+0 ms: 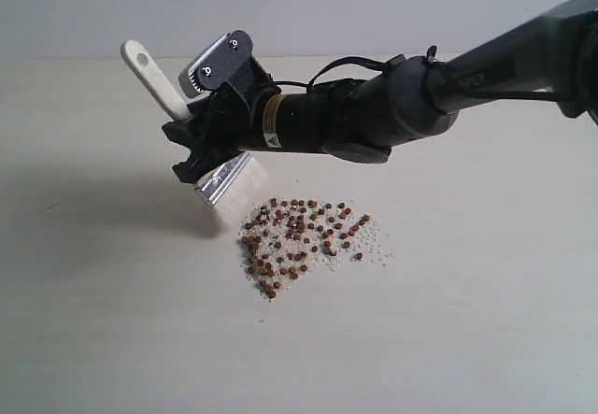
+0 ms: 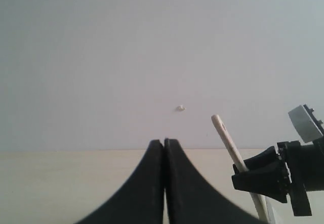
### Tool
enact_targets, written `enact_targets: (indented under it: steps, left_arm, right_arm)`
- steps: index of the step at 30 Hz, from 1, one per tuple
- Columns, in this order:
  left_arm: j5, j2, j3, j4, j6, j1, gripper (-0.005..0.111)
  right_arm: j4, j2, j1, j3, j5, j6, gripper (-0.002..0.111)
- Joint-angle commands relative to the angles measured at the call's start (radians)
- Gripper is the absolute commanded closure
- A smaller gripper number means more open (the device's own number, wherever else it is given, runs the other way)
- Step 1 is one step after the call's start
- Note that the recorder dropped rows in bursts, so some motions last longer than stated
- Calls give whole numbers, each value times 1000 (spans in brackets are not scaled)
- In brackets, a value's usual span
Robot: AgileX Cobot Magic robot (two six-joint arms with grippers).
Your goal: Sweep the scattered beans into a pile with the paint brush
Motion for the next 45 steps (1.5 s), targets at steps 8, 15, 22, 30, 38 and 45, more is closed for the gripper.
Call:
enact_targets:
  steps: [8,15,22,30,38,45]
  left_arm:
    - [-8,-6,-6,-5,4,2,107]
    - [-8,-6,-6,-5,4,2,107]
    - [-8,-6,-6,-5,4,2,107]
    - [-8,-6,-6,-5,4,2,107]
    - [-8,-6,-6,-5,4,2,107]
    - [-8,-6,-6,-5,4,2,107]
  right_arm:
    - [-208,-221,-104,155,-288,136,108]
    - [-455,-429,-293,420,-583,134,108]
    - [-672,-473,-465,468,-647,256,108]
    - [-813,-457,-649,516,-647,329,108]
    - [-875,-413,-701,556,-647,292,108]
    - [-830,-333,-701,556,-647,127,108]
